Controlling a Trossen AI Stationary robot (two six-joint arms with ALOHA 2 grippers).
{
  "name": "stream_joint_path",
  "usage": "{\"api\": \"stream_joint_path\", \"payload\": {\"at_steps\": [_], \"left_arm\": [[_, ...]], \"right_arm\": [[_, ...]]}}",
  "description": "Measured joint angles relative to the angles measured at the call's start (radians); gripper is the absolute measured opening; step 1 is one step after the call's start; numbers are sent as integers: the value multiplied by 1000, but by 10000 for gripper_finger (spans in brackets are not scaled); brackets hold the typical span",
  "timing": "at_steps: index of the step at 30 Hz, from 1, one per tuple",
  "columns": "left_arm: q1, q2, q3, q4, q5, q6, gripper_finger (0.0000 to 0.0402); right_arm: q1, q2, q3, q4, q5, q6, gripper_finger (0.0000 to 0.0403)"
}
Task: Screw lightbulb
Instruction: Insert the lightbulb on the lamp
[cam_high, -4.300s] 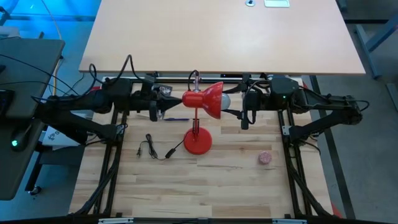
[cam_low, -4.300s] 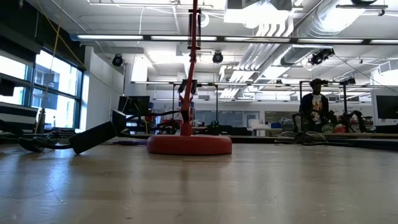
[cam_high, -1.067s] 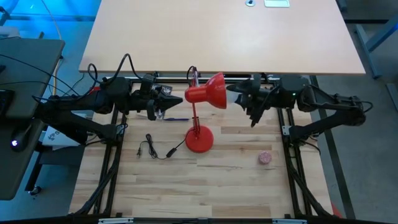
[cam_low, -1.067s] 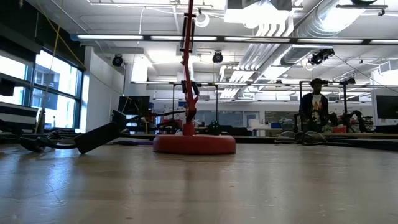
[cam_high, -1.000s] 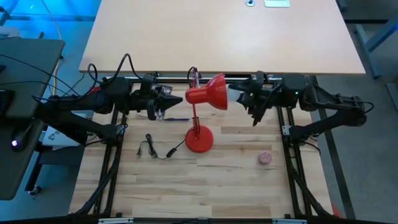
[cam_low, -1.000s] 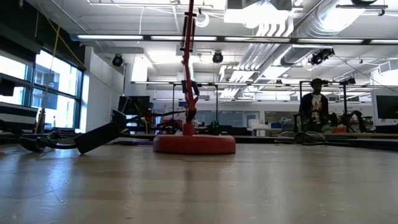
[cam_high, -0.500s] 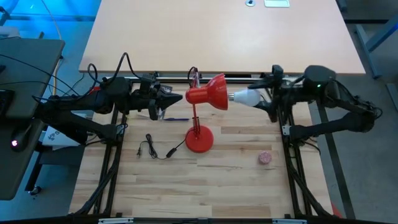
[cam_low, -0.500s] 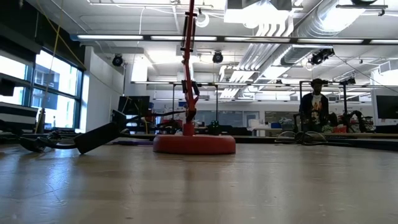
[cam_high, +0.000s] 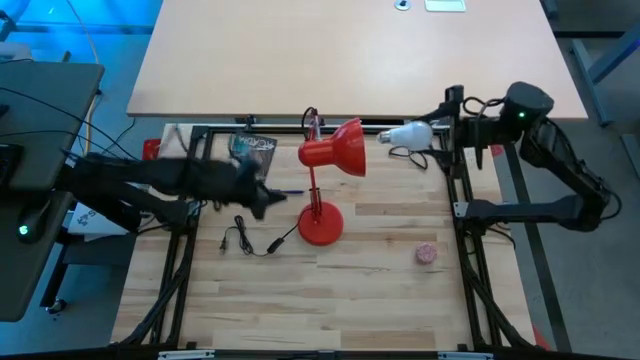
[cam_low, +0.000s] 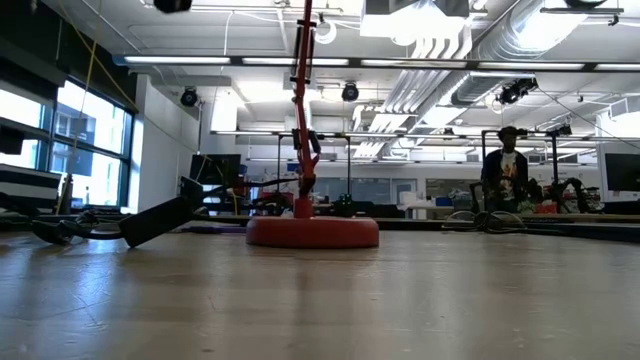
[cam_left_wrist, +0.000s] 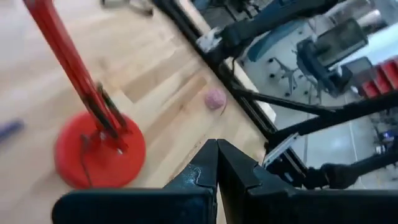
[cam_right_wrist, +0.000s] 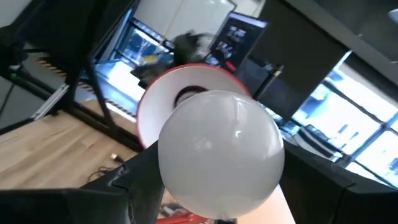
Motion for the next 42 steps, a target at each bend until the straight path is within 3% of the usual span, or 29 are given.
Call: {"api": "stream_joint_path", "payload": {"at_steps": [3, 7, 10, 12, 15, 19, 21, 23, 25, 29, 32, 42], "left_arm": [[-66, 81, -104, 183, -109, -120, 0], [-117, 304, -200, 523, -292, -281, 0], [-114, 486, -176, 740, -308, -413, 0], [-102, 590, -108, 796, -325, -484, 0], [-82, 697, 34, 687, -371, -581, 0], [-61, 785, 219, 298, -384, -793, 0], [-52, 817, 265, 219, -411, -887, 0], [-38, 829, 273, 319, -447, -846, 0], [-13, 837, 276, 524, -413, -644, 0], [30, 888, 278, 950, -188, -257, 0], [60, 917, 276, 941, -109, -190, 0], [101, 1020, 275, 850, -27, -173, 0]], "right_arm": [[-23, -11, 0, 47, 2, 40, 261], [-49, -16, 0, 93, 54, 114, 261], [-57, -17, 0, 107, 71, 144, 261], [-59, -17, 0, 113, 86, 163, 261], [-58, -17, 0, 115, 116, 166, 261], [-58, -17, 0, 119, 132, 169, 261], [-58, -17, 0, 120, 131, 169, 261], [-58, -17, 0, 119, 131, 168, 261], [-58, -17, 0, 119, 131, 162, 261], [-58, -16, 0, 119, 131, 159, 261], [-58, -15, 0, 119, 131, 167, 261], [-58, -16, 0, 141, 130, 184, 261]]}}
